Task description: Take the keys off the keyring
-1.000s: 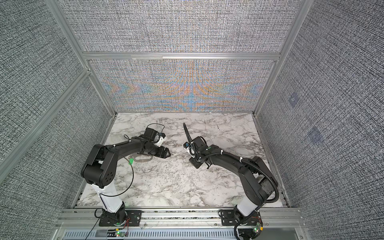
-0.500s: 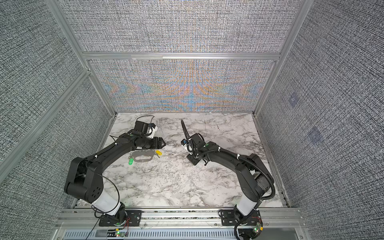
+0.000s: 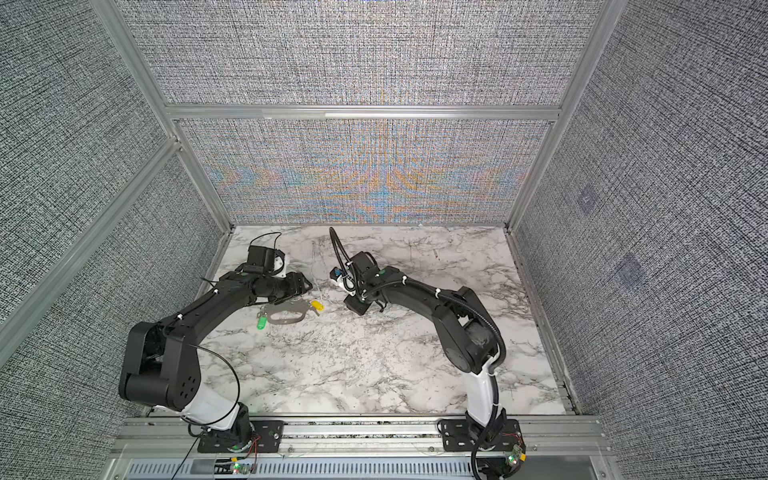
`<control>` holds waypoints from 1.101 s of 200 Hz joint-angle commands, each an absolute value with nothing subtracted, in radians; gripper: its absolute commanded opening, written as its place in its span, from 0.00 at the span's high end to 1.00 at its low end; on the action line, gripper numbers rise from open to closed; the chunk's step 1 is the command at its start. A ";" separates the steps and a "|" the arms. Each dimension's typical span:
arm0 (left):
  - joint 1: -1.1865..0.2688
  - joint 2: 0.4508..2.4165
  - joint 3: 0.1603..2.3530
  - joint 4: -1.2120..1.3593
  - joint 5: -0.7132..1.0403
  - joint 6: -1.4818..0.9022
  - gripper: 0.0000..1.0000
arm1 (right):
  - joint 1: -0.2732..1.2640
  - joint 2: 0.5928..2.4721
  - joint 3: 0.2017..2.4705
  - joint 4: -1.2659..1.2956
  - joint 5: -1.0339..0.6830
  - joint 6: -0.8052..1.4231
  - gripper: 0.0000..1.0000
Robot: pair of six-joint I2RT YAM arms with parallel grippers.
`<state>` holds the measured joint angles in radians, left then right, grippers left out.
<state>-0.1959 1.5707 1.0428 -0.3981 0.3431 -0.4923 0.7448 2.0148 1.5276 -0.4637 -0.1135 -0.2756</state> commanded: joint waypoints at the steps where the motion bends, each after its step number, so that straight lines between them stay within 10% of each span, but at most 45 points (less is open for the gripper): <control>1: -0.196 1.570 1.031 -0.402 0.322 -0.604 0.35 | 0.748 2.043 1.563 -0.476 -0.133 -0.290 0.54; 51: -0.196 1.615 1.015 -0.349 0.297 -0.707 0.47 | 0.752 2.021 1.508 -0.446 -0.121 -0.309 0.55; 119: -0.225 1.648 1.148 -0.485 0.091 -0.039 0.44 | 0.738 1.907 1.341 -0.411 -0.063 -0.335 0.58; 220: -0.281 1.683 1.109 -0.490 0.080 0.722 0.70 | 0.671 1.654 1.106 -0.446 -0.023 -0.339 0.59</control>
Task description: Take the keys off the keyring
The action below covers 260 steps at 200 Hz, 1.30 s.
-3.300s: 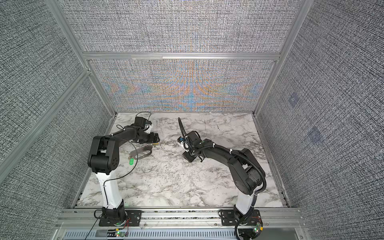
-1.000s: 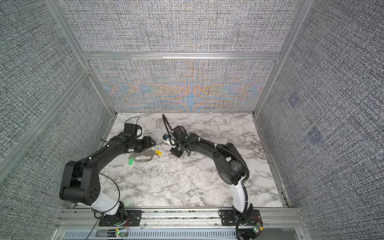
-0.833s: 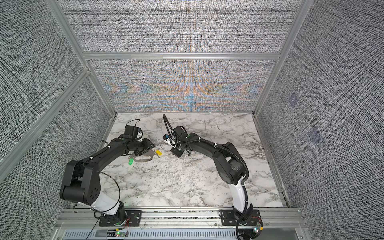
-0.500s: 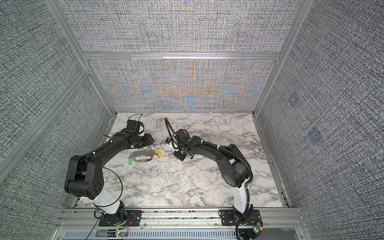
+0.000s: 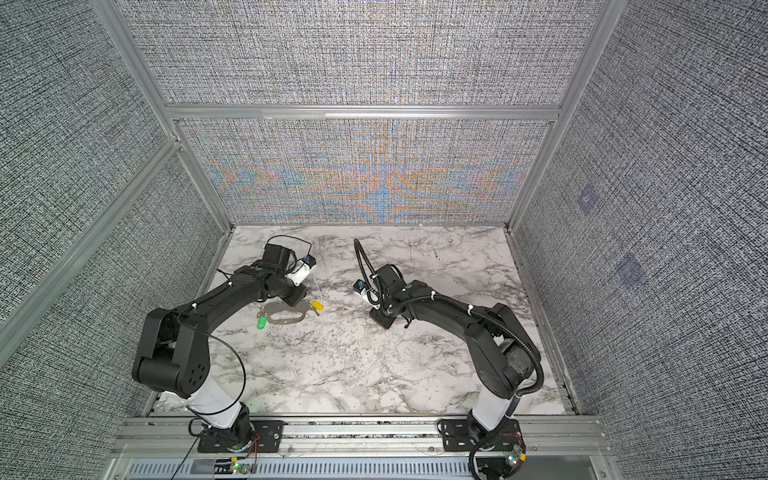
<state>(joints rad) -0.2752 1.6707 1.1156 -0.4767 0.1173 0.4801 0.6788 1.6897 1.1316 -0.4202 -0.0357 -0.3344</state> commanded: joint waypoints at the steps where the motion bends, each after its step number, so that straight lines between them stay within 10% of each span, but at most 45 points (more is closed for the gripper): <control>1: -0.282 1.684 1.109 -0.491 0.078 0.726 0.70 | 0.670 1.652 1.104 -0.445 -0.023 -0.338 0.59; 260: -0.325 1.829 1.121 -0.400 -0.008 1.009 0.86 | 0.659 1.612 1.081 -0.517 -0.017 -0.316 0.60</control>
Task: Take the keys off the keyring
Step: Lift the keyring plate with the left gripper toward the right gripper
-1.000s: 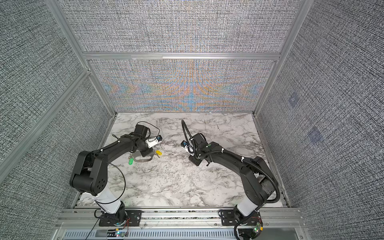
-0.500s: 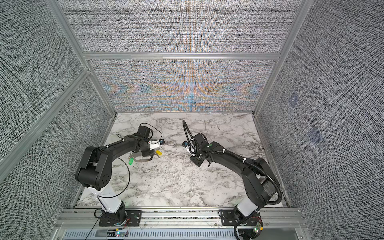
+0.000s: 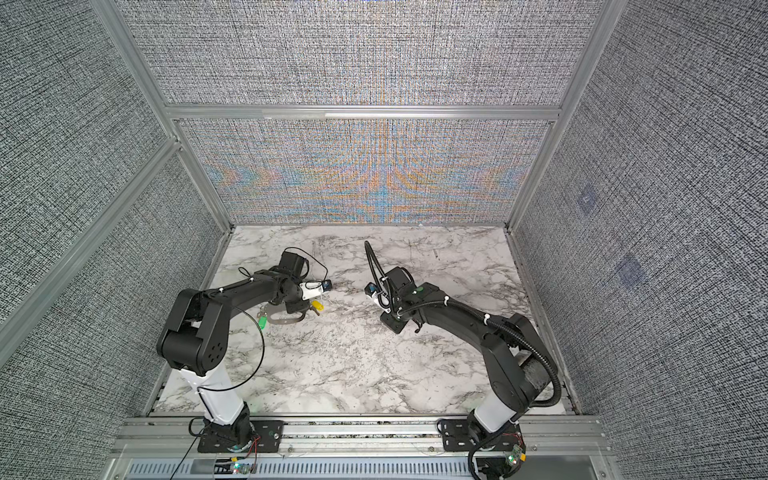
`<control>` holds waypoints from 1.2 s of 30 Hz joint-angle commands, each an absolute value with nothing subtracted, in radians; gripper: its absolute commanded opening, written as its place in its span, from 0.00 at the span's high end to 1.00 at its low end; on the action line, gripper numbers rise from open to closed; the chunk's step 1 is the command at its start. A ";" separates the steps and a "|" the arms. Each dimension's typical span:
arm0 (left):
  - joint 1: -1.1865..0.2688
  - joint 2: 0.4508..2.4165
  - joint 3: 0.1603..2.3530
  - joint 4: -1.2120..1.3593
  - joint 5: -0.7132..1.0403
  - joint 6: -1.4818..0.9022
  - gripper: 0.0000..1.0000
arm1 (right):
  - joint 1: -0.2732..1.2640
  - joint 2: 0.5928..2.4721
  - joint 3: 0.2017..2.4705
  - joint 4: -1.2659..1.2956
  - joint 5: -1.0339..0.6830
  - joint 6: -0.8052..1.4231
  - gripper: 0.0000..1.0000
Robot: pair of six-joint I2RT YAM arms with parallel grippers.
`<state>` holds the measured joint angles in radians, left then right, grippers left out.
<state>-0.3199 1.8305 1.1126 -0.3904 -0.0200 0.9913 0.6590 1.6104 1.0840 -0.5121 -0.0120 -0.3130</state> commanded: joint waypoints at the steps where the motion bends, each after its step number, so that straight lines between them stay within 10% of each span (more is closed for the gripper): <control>1: -0.324 1.830 1.121 -0.399 -0.008 1.009 0.86 | 0.659 1.613 1.081 -0.517 -0.018 -0.316 0.60; 36: -0.521 1.741 1.106 -0.477 0.306 0.966 1.00 | 0.607 1.354 0.839 -0.468 -0.001 -0.281 0.63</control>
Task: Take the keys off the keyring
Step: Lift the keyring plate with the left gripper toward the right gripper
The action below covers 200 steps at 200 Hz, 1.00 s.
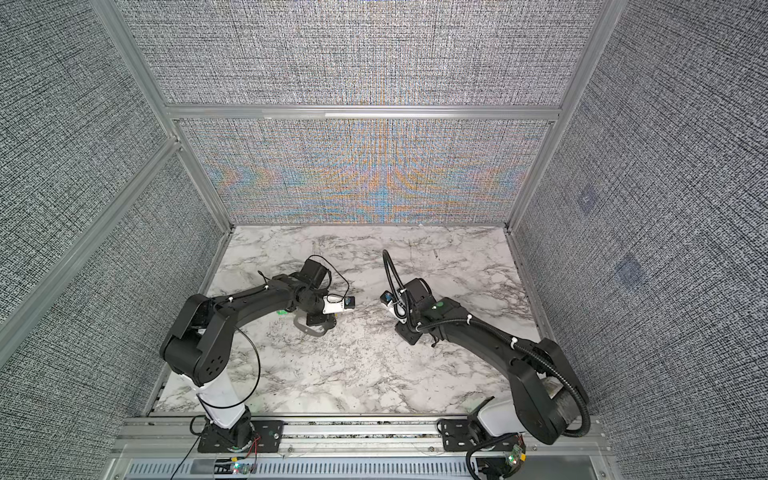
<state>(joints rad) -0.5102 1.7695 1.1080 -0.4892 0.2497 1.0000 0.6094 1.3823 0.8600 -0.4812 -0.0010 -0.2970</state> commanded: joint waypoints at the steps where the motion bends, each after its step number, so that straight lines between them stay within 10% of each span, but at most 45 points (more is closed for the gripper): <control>1: -0.524 1.729 1.106 -0.475 0.323 0.963 1.00 | 0.607 1.336 0.825 -0.457 -0.004 -0.284 0.63; 200: -0.552 1.380 1.048 -0.404 0.706 0.878 1.00 | 0.691 1.248 0.760 -0.031 -0.217 -0.301 0.64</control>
<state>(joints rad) -0.5529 1.4017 1.0515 -0.4675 0.6151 0.9253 0.6720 1.2472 0.7593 -0.1219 -0.1959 -0.2867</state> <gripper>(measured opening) 0.050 0.359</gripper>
